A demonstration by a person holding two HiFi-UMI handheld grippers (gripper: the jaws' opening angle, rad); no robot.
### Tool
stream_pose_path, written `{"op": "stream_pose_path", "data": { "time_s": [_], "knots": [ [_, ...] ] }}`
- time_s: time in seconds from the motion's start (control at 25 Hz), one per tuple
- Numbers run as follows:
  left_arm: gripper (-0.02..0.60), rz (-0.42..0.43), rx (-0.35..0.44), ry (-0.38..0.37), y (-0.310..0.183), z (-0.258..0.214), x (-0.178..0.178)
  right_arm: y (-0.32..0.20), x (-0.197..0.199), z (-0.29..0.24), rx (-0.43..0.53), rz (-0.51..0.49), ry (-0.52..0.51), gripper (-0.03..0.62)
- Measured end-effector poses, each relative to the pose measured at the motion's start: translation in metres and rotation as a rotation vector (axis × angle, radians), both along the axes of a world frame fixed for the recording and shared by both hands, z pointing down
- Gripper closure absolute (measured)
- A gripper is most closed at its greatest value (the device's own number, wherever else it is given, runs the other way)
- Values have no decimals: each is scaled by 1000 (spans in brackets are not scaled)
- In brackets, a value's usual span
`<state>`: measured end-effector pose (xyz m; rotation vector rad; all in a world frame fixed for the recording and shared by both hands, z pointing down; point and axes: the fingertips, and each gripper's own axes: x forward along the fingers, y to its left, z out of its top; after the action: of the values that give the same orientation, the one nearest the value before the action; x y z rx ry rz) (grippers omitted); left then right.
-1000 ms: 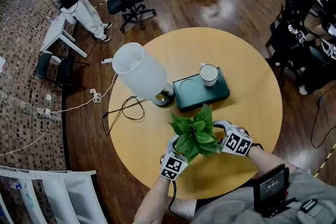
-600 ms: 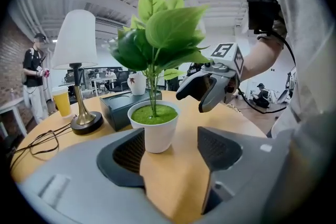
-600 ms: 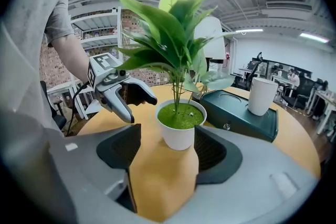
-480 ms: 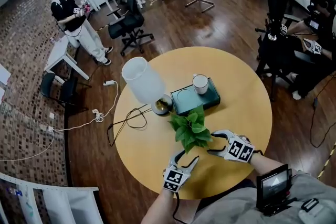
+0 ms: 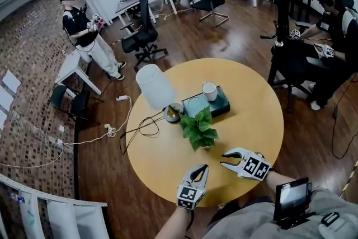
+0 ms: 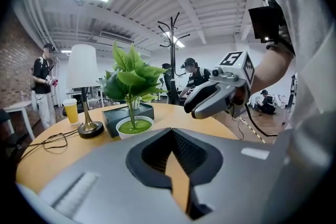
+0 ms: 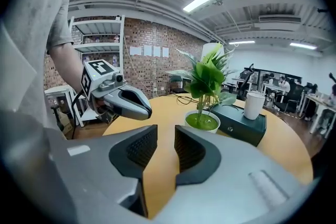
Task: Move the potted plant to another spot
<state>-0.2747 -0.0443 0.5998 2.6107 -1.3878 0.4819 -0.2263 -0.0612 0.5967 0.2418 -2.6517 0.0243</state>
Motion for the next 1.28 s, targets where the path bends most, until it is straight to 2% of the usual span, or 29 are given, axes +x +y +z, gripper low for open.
{"op": "stream_pose_path", "data": {
  "time_s": [0.2,0.68,0.96,1.28],
  "knots": [
    [581,-76,-4,10,35,1,25,29,31,-4,-14,6,-42,589],
    [581,-279,-29,112,122,4,89,115,106,4,-40,-77,-67,592],
    [581,-283,-35,121,167,-6,113,158,131,1,-69,-73,-67,592],
    [581,-217,-14,175,216,-31,127,209,135,-17,-84,-16,-73,592]
  ]
}}
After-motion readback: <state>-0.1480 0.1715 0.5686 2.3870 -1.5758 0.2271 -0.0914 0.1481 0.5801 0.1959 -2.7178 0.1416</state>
